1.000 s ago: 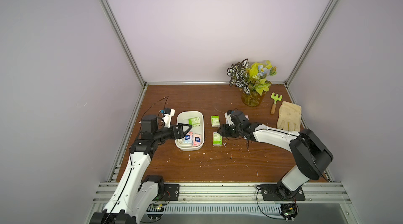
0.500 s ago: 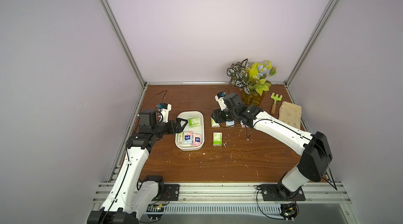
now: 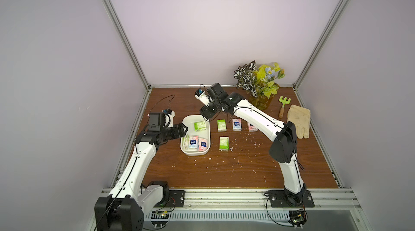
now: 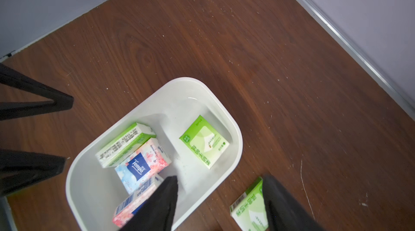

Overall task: Take the pocket tissues out of the storage box
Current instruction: Pick up the pocket tissues from the storage box.

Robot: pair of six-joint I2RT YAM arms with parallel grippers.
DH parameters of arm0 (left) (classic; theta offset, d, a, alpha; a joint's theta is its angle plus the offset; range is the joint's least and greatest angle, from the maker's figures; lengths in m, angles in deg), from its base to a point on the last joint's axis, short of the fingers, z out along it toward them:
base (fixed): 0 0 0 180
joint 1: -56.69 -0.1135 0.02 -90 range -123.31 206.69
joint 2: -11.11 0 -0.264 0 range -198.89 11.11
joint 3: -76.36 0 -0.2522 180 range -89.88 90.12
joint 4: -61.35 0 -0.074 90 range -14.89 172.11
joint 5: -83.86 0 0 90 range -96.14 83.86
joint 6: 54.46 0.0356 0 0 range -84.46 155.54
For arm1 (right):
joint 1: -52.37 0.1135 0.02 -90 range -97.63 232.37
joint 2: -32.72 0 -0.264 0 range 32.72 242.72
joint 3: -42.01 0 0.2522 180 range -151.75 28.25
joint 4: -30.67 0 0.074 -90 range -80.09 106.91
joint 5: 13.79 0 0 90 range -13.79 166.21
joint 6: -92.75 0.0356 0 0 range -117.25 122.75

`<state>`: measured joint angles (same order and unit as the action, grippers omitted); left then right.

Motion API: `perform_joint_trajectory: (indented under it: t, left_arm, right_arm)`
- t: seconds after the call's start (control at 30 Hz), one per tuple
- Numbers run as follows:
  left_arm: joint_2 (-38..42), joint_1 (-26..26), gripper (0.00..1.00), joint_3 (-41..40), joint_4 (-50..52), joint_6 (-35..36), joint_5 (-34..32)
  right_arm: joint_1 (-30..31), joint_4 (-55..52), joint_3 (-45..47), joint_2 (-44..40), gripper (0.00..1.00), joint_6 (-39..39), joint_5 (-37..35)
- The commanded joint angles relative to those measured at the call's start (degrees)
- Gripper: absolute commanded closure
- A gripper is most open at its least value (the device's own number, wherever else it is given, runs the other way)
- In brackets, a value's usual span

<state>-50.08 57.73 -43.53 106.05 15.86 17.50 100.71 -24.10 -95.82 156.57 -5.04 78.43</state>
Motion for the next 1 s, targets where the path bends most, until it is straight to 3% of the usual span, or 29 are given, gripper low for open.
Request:
perform_joint_trajectory:
  t: [0.0,0.23,0.4,0.97]
  left_arm:
    - [-1.9,-0.8,0.26,1.0,1.1,0.0,-2.8]
    - [-6.9,-0.8,0.37,-0.1,0.5,-0.5,-1.5]
    - [-9.3,-0.8,0.50,-1.0,-1.3,-0.6,-1.8]
    - [-14.0,-1.0,0.74,-4.0,-5.3,-0.3,-4.1]
  right_arm:
    - [1.3,-5.2,-7.2,3.7,0.32,-9.7,3.4]
    - [2.0,-13.7,-20.9,14.8,0.30,-18.1,7.5]
    - [2.0,-13.4,-20.5,17.1,0.29,-21.8,8.8]
    - [2.2,-12.5,-20.1,21.7,0.30,-34.0,8.4]
